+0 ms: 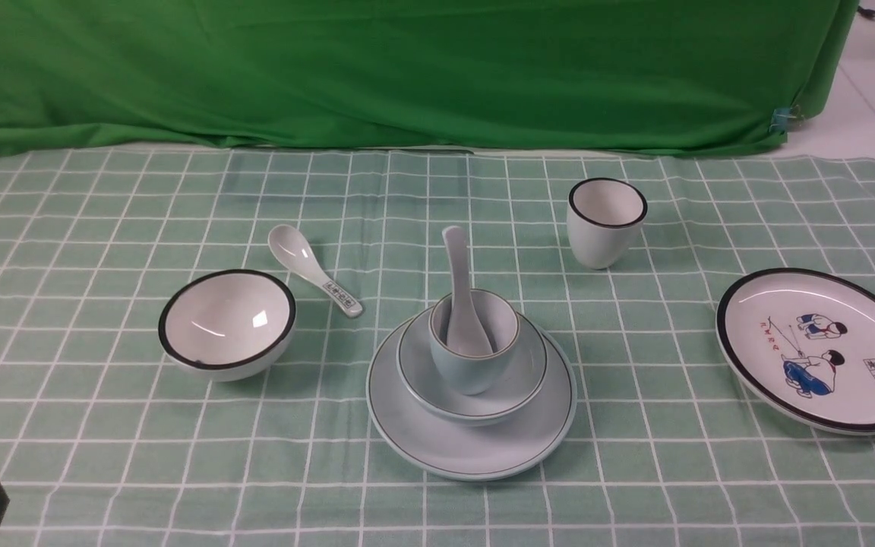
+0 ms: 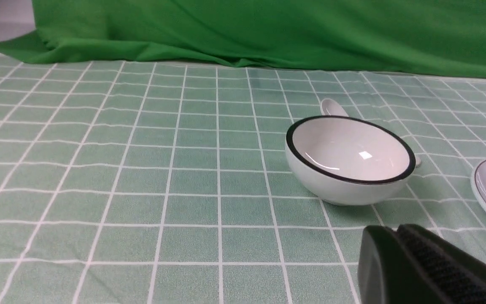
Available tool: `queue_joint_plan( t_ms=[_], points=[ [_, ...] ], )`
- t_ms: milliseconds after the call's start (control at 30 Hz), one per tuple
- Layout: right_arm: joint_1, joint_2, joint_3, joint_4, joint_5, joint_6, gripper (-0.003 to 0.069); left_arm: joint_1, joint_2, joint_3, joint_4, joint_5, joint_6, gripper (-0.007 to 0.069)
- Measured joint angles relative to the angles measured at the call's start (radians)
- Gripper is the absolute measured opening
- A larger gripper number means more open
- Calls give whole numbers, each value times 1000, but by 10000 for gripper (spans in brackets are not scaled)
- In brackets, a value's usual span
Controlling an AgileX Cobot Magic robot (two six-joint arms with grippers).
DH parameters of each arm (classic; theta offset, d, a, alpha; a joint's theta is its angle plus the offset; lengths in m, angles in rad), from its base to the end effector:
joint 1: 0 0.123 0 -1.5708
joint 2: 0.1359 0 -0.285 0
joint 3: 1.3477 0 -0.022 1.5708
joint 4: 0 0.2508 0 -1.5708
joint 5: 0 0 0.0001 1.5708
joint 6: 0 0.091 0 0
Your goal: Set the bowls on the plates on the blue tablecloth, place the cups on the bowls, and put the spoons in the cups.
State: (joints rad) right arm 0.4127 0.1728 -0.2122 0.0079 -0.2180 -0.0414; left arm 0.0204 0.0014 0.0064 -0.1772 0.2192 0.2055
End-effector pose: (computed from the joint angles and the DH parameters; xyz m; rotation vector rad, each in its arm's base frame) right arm 0.0552 0.0240 0.2937 -0.2714 1.2025 0.3290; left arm 0.0561 -0.0024 0.1914 0.0388 1.7067 0.0066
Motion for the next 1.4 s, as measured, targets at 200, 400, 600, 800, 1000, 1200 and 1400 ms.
queue_joint_plan(
  t_ms=[200, 400, 600, 800, 1000, 1200, 1400],
  points=[
    [0, 0, 0, 0, 0, 0, 188, 0, 0, 0, 2, 4, 0, 11],
    [0, 0, 0, 0, 0, 0, 202, 0, 0, 0, 2, 4, 0, 11],
    [0, 0, 0, 0, 0, 0, 218, 0, 0, 0, 2, 4, 0, 11],
    [0, -8, 0, -1, 6, -4, 234, 0, 0, 0, 2, 4, -1, 11],
    [-180, -56, 34, -8, 202, -99, 235, 0, 0, 0, 3, 5, -1, 11],
    [-324, -113, 188, -8, 295, -193, 238, 0, 0, 0, 6, 5, -1, 11],
    [-358, -170, 220, -8, 469, -215, 239, 0, 0, 0, 7, 6, 4, 11]
  ],
)
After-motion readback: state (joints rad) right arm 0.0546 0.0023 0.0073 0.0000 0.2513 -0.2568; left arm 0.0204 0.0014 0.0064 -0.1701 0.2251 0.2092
